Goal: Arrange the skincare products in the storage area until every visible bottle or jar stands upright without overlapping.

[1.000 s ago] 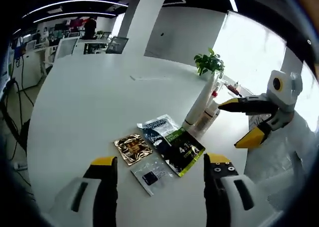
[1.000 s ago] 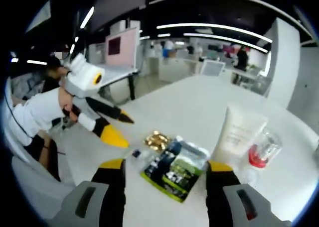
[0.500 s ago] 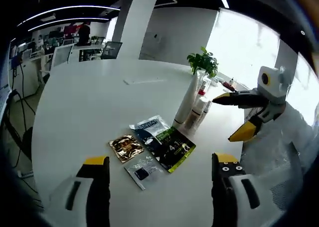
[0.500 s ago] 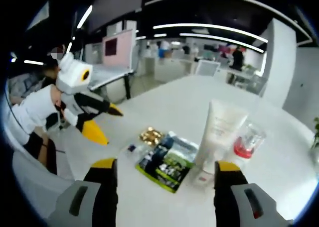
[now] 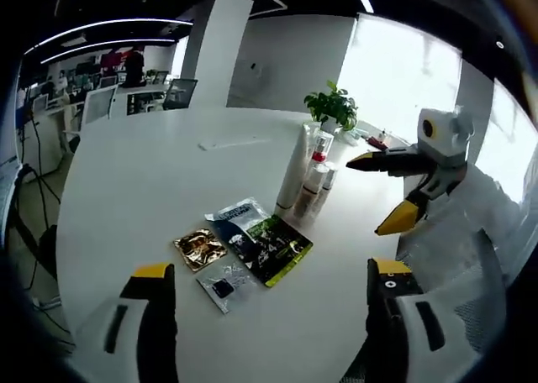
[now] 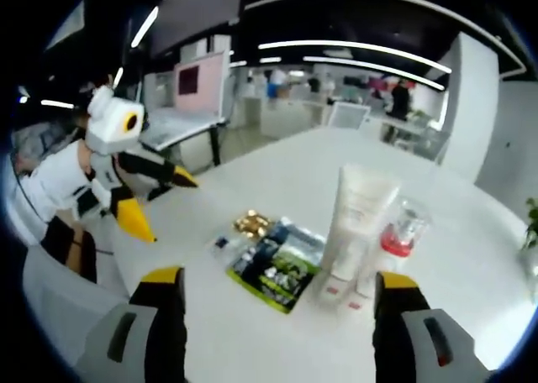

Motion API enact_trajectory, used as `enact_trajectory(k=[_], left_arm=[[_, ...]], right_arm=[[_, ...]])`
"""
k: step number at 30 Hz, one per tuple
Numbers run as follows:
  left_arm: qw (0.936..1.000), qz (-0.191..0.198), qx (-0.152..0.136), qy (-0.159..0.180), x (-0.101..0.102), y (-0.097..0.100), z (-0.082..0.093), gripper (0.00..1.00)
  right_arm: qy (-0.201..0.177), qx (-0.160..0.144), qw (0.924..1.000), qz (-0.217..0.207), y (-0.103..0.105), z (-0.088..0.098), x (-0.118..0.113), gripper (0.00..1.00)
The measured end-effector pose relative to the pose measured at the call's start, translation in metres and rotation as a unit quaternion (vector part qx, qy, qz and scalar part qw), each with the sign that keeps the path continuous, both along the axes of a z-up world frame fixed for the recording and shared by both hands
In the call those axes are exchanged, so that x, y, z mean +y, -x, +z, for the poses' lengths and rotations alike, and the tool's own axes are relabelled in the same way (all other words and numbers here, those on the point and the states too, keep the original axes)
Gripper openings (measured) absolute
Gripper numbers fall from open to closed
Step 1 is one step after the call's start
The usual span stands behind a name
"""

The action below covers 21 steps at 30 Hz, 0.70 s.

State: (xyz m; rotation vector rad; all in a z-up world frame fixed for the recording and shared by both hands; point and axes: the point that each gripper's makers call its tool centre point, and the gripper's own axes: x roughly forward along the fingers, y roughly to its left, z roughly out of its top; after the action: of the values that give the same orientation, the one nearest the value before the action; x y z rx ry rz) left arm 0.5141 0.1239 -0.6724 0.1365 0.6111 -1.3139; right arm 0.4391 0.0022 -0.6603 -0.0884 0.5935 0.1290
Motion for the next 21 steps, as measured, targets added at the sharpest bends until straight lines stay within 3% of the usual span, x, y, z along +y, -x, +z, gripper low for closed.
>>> enact_trajectory(k=[8, 21], left_arm=[[0.9998, -0.011, -0.014, 0.003, 0.002, 0.02, 0.009, 0.96], [0.9998, 0.005, -0.016, 0.011, 0.008, 0.047, 0.015, 0.99]], right_arm=[[-0.011, 0.002, 0.9999, 0.007, 0.015, 0.0, 0.0, 0.99], [-0.009, 0.002, 0.9998, 0.016, 0.036, 0.005, -0.009, 0.99]])
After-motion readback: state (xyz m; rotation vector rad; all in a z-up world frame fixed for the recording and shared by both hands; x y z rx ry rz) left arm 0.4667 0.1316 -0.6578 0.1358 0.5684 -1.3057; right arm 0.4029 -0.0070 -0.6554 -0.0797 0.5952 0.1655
